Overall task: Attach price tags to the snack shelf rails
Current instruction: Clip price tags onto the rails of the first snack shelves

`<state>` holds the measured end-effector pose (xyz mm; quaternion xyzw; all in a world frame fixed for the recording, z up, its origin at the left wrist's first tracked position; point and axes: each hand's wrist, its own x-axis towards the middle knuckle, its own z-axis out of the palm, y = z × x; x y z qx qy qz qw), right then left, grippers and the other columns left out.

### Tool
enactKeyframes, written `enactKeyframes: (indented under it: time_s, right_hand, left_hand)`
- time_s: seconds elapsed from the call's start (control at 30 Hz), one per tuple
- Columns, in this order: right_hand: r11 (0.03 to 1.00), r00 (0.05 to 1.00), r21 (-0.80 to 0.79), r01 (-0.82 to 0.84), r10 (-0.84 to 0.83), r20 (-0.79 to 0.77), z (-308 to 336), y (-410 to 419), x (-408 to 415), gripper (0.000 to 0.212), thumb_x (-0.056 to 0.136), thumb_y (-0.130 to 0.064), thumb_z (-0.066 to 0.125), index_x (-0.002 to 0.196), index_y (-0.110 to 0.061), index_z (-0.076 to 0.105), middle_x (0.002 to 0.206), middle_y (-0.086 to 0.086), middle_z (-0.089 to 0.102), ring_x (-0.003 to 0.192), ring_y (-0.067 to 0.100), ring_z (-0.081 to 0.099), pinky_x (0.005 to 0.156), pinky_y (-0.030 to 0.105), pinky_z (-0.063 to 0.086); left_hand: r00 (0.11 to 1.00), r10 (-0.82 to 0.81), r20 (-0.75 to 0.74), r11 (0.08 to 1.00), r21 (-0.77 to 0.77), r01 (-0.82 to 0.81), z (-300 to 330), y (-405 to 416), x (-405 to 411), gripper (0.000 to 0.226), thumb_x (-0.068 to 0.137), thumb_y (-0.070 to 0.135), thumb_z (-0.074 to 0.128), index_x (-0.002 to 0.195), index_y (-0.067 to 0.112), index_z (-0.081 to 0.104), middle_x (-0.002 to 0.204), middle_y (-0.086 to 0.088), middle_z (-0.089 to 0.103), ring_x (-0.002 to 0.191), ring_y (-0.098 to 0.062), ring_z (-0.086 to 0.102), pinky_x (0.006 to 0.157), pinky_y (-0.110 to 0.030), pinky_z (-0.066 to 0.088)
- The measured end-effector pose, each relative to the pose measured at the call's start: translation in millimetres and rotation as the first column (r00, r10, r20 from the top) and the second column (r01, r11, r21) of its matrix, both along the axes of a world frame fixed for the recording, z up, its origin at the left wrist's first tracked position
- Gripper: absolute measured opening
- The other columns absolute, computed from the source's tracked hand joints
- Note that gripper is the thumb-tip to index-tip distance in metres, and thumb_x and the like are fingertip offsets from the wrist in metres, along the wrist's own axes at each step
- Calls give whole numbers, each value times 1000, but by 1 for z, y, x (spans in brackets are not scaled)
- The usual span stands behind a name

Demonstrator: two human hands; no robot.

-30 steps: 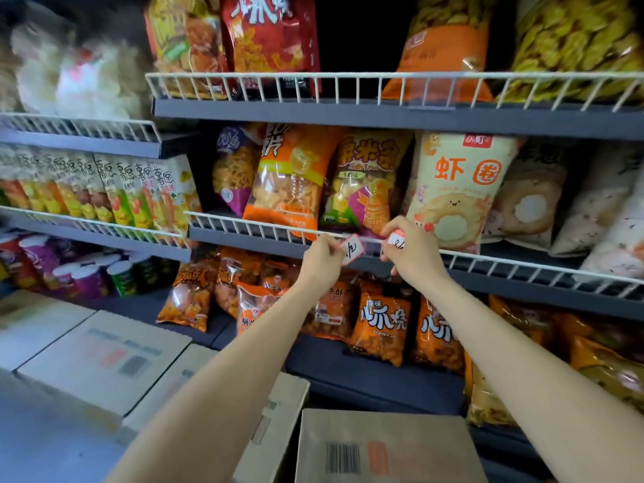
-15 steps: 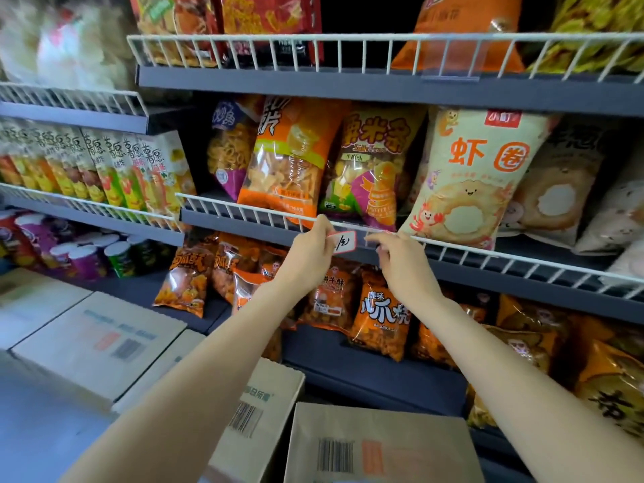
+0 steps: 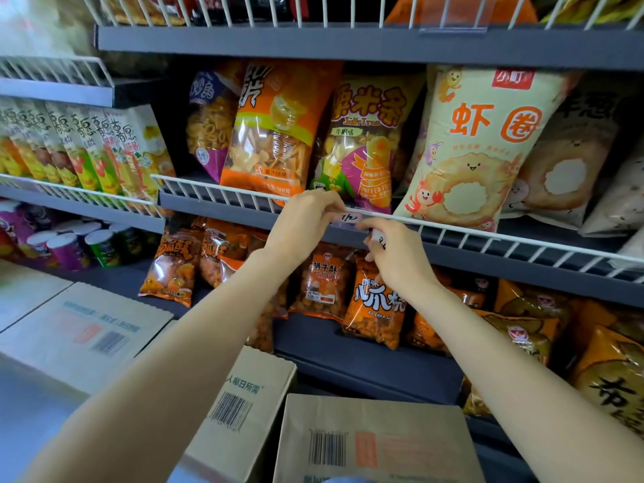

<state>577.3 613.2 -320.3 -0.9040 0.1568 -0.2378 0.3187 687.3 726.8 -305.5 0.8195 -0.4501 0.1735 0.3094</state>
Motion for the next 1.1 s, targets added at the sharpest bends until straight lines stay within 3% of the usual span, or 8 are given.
enactKeyframes:
  time_s: [0.1, 0.23, 0.43, 0.53, 0.63, 0.7, 0.97, 1.1]
  right_hand:
    - [1000, 1000, -18, -6, 6, 1, 1, -1, 1, 34, 95, -6, 45, 123, -19, 58, 105, 11, 61, 87, 23, 63, 68, 40, 57]
    - [999, 1000, -47, -16, 16, -8, 5, -5, 0, 34, 95, -5, 44, 123, -18, 58, 99, 9, 63, 77, 18, 56, 69, 32, 52]
    - [992, 1000, -127, -19, 19, -7, 9, -9, 6, 36, 94, -2, 45, 123, -19, 58, 110, 11, 63, 92, 26, 63, 71, 44, 56]
    - [986, 1000, -163, -28, 26, -15, 9, -11, 7, 38, 93, -1, 45, 124, -20, 57, 111, 11, 60, 89, 26, 63, 69, 44, 56]
    - [983, 1000, -184, -25, 24, -8, 8, -11, 6, 39, 93, 0, 46, 125, -19, 57, 109, 11, 61, 86, 27, 63, 66, 45, 56]
    - [979, 1000, -205, -19, 18, -7, 7, -11, 5, 40, 92, 0, 47, 126, -18, 56, 111, 11, 60, 85, 28, 62, 64, 45, 56]
    - [957, 1000, -289, 14, -16, -5, 0, -9, 7, 44, 94, 0, 43, 132, -21, 51, 115, 11, 55, 103, 29, 54, 81, 42, 50]
    - [929, 1000, -368, 20, -19, 5, -3, -5, 5, 49, 94, 0, 42, 137, -24, 44, 110, 8, 50, 97, 27, 55, 76, 42, 52]
  left_hand:
    - [992, 25, 122, 987, 155, -44, -1, 1, 1, 22, 91, 11, 49, 103, 18, 65, 98, 0, 70, 94, -21, 58, 87, -39, 46]
    - [973, 51, 224, 973, 210, -99, -1, -1, -1, 24, 93, 21, 47, 110, 22, 63, 107, 2, 65, 105, -21, 49, 86, -35, 33]
    - [935, 142, 325, 938, 258, -233, 2, -11, 0, 23, 95, 15, 47, 114, 17, 61, 115, -6, 57, 112, -24, 46, 90, -36, 31]
    - [914, 161, 372, 916, 288, -278, 4, -13, -1, 20, 93, 15, 51, 109, 16, 63, 108, -7, 60, 107, -27, 49, 88, -39, 33]
    - [831, 155, 534, 893, 283, -349, 9, -10, -5, 9, 72, 17, 76, 79, 19, 71, 77, -3, 63, 79, -26, 57, 71, -36, 41]
    - [791, 150, 594, 861, 316, -400, 12, -8, -6, 17, 58, 21, 85, 65, 22, 69, 65, 1, 60, 66, -24, 56, 63, -32, 43]
    - [643, -99, 759, 834, 416, -362, 23, -6, -8, 18, 57, 12, 78, 66, 24, 67, 64, 3, 54, 63, -19, 55, 59, -27, 39]
    - [662, -84, 745, 870, 379, -316, 19, -4, -5, 18, 59, 10, 78, 66, 22, 68, 66, 1, 55, 63, -20, 55, 60, -29, 39]
